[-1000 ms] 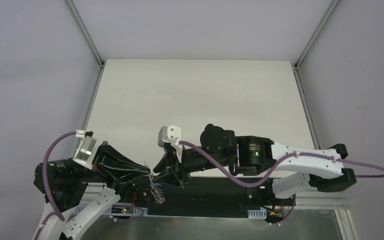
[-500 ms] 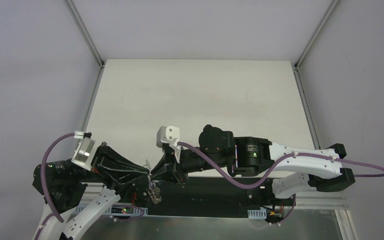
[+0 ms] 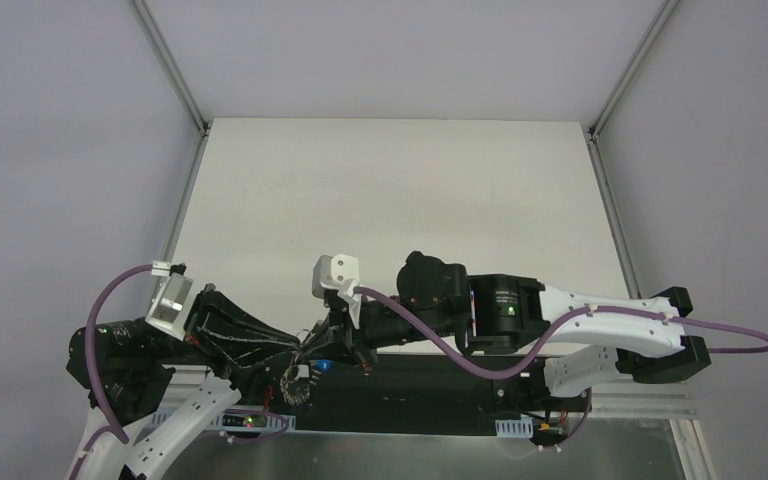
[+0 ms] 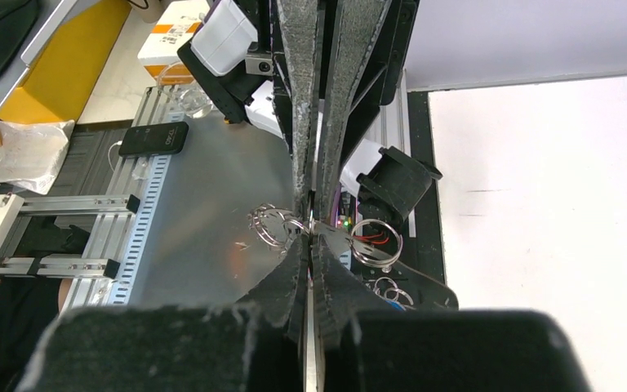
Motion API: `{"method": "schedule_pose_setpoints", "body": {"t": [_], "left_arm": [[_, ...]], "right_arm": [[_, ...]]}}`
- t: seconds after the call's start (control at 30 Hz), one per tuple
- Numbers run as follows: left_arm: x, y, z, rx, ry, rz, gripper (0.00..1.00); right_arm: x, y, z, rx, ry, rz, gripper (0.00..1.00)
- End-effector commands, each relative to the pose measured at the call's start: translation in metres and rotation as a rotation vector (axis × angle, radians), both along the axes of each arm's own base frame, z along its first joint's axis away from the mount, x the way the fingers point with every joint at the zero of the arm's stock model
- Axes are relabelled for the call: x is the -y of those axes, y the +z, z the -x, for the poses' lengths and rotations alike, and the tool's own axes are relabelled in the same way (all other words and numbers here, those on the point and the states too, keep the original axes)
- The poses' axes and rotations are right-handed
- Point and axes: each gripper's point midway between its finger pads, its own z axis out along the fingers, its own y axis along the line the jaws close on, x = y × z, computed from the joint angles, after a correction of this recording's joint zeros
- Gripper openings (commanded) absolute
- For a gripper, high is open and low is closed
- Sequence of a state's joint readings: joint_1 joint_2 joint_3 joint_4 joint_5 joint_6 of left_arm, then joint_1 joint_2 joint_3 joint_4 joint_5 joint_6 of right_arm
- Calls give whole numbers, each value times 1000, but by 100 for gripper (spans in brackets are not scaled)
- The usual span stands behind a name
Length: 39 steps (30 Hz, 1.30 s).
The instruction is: Put the keys on the keyring
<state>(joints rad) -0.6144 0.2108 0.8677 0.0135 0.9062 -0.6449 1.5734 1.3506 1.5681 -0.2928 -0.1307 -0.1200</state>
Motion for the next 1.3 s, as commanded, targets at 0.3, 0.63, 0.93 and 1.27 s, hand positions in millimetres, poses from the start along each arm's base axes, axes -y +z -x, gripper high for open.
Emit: {"method": "schedule_pose_setpoints", "body": {"t": [0.3,0.63,0.93,1.27], "left_arm": [[7,-10,13,-143,-148,-119,27],[23,-38,-3,-341,-199,-219,35],[35,-63,-18,-414,-218,-289,35],[37,-71,-20,-437,-239,-319,34]], "right_arm": [[26,0,1,-97,-25,154,0],[48,-19,2,-272,36,277,0],[54,-26,-1,-439,92,304,0],[46,-31,-10,-505,95,303,0]]}}
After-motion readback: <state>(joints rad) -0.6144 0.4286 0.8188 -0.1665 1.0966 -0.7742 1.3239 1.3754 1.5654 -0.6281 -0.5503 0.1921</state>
